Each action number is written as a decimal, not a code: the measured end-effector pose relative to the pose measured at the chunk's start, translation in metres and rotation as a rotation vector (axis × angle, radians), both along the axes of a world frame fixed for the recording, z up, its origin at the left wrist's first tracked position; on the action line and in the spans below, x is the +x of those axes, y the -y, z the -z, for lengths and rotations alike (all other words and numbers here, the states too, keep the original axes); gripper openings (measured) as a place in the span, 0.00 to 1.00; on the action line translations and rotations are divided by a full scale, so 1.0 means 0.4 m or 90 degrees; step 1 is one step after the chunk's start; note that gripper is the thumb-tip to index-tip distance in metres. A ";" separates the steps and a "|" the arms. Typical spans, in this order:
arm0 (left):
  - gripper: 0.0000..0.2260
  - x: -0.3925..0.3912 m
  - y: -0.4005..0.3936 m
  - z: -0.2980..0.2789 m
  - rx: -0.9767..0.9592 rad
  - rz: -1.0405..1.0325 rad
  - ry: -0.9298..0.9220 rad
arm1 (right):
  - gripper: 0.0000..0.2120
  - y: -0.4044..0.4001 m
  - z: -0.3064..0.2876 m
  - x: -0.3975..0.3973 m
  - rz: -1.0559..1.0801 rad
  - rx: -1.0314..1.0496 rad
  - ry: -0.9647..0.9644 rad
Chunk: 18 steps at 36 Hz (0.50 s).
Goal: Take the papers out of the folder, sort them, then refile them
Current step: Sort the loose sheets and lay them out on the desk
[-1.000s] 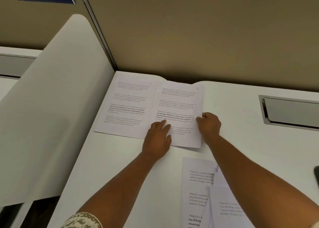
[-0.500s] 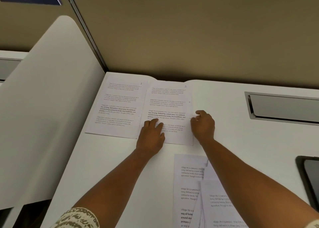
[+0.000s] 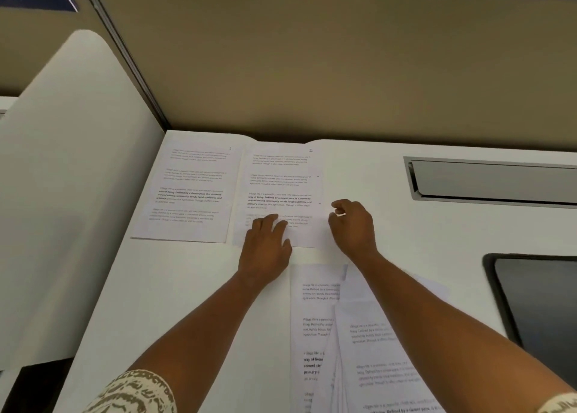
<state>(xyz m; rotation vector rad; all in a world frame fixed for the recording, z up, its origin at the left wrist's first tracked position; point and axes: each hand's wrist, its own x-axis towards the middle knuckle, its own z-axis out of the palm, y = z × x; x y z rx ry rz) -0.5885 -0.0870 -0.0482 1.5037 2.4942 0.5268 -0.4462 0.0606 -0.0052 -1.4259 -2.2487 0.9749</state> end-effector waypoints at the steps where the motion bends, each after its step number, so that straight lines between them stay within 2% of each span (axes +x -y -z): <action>1: 0.20 0.023 0.005 -0.005 0.011 0.007 0.004 | 0.14 0.007 -0.008 0.015 -0.007 0.006 0.001; 5: 0.18 0.129 0.032 -0.028 0.046 0.036 0.024 | 0.14 0.047 -0.036 0.080 -0.029 0.029 0.003; 9: 0.19 0.250 0.069 -0.052 0.074 0.059 0.031 | 0.14 0.094 -0.053 0.158 0.011 -0.001 -0.015; 18: 0.23 0.450 0.155 -0.036 0.046 0.113 0.046 | 0.13 0.187 -0.054 0.391 0.099 -0.065 0.001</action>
